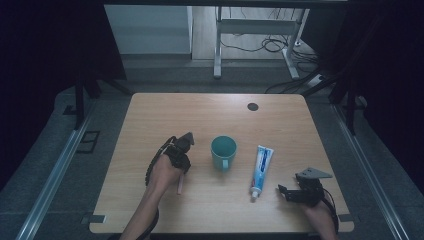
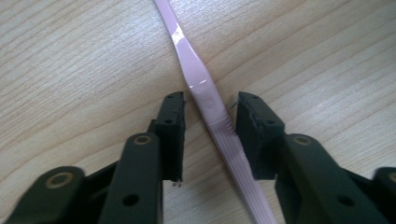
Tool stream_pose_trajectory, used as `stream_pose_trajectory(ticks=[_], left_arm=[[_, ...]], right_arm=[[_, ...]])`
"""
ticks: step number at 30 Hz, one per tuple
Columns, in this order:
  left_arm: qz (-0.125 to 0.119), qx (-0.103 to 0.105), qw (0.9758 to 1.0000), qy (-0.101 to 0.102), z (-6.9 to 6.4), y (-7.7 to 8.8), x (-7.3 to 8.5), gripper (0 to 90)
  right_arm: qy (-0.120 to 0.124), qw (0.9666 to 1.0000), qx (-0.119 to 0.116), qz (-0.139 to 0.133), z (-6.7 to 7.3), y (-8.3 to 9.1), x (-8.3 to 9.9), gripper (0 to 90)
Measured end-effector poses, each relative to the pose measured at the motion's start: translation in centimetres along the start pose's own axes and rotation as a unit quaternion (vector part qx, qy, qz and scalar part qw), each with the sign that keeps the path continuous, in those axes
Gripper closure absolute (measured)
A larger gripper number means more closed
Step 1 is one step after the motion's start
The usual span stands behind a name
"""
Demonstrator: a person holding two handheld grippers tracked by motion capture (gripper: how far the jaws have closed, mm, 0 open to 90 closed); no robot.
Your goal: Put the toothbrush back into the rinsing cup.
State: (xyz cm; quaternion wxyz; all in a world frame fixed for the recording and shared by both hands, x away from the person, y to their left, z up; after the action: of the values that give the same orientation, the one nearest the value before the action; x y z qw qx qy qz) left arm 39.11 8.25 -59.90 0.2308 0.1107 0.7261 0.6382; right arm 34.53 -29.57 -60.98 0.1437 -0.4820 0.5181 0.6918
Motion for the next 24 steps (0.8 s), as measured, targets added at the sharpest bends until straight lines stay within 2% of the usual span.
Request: stream_pose_trajectory(ticks=[8,24], left_arm=[[0.001,-0.015,0.9999,-0.005,0.21,-0.02,0.06,77.5],[-0.006,-0.004,0.9997,-0.022,0.27,0.07,0.22,79.0]], right_arm=[[0.0,1.0,0.0,0.0,0.0,0.0,0.0,14.4],[0.0,1.0,0.0,0.0,0.0,0.0,0.0,14.4]])
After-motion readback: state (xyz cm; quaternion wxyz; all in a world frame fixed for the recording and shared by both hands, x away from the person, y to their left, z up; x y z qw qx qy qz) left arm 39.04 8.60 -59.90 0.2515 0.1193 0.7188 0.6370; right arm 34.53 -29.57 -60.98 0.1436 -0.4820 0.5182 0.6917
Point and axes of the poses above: each handheld gripper's, and its own axes: y roughly backward along the jaws, x roughly out of its underside, z roughly to its left, the point moved 10 cm from there along -y, roughly forward along the jaws, and after that the axes turned 8 degrees about -z, right-handed, at the moved point
